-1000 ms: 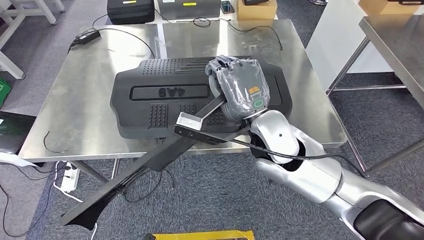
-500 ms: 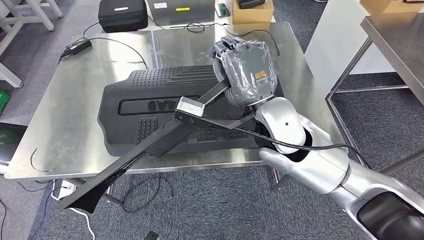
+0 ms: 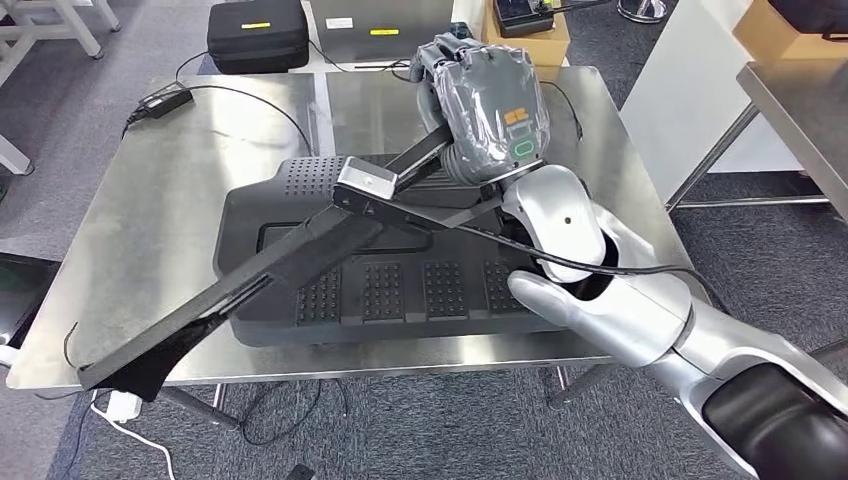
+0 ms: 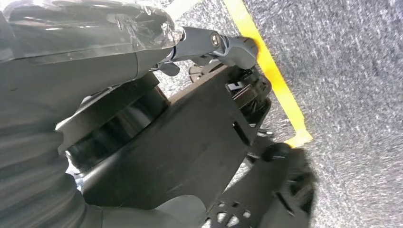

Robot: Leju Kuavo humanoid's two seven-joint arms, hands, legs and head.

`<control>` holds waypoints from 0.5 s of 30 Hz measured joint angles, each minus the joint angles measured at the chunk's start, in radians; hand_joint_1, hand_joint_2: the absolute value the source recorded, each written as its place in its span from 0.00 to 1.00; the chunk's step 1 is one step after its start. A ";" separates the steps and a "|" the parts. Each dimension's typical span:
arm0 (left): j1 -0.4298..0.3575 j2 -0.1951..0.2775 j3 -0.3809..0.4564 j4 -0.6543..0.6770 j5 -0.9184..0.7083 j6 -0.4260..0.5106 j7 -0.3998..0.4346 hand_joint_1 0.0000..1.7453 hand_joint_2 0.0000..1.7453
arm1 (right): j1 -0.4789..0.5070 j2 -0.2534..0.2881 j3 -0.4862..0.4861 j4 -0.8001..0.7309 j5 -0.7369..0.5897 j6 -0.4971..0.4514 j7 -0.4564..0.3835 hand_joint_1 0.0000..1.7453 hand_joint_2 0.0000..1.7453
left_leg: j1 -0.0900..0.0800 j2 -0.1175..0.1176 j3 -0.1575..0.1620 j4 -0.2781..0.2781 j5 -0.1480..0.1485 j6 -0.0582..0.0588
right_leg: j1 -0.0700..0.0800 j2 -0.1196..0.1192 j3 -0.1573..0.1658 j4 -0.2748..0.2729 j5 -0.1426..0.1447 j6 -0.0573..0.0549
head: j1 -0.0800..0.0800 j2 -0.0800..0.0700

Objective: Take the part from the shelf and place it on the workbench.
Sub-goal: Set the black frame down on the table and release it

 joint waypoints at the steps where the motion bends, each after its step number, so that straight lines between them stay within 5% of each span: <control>1: 0.001 0.000 0.000 0.000 0.000 0.000 0.000 0.00 1.00 | 0.001 0.000 0.000 0.004 0.000 0.000 0.000 1.00 1.00 | -0.001 -0.001 0.008 0.001 -0.007 0.002 | 0.000 0.000 -0.039 0.046 -0.009 0.001 | 0.006 0.000; 3: 0.003 -0.001 0.000 0.000 0.003 0.000 0.004 0.00 1.00 | 0.001 0.000 0.000 0.011 -0.001 0.000 0.001 1.00 1.00 | -0.005 -0.005 0.027 0.002 -0.022 0.002 | 0.000 0.000 -0.072 0.033 0.035 0.000 | 0.017 0.000; 5: 0.003 -0.001 0.000 0.000 0.013 -0.001 0.015 0.00 1.00 | -0.002 0.001 0.000 0.019 -0.005 -0.001 0.002 1.00 1.00 | -0.008 -0.008 0.049 0.003 -0.040 0.000 | 0.004 0.000 -0.052 -0.088 0.144 -0.010 | 0.029 0.000; 7: 0.002 -0.003 0.000 0.000 0.019 -0.003 0.022 0.00 1.00 | -0.011 0.006 0.000 0.030 -0.012 -0.004 0.005 1.00 1.00 | -0.009 -0.009 0.060 0.004 -0.053 -0.007 | 0.012 -0.001 -0.034 -0.186 0.208 -0.021 | 0.031 0.000; 15: -0.003 -0.005 -0.001 0.000 0.003 -0.015 0.024 0.00 1.00 | -0.069 0.031 -0.001 0.124 -0.054 -0.010 0.036 1.00 1.00 | -0.005 -0.006 0.057 0.010 -0.069 -0.015 | 0.018 0.001 -0.031 -0.213 0.206 -0.025 | 0.019 0.000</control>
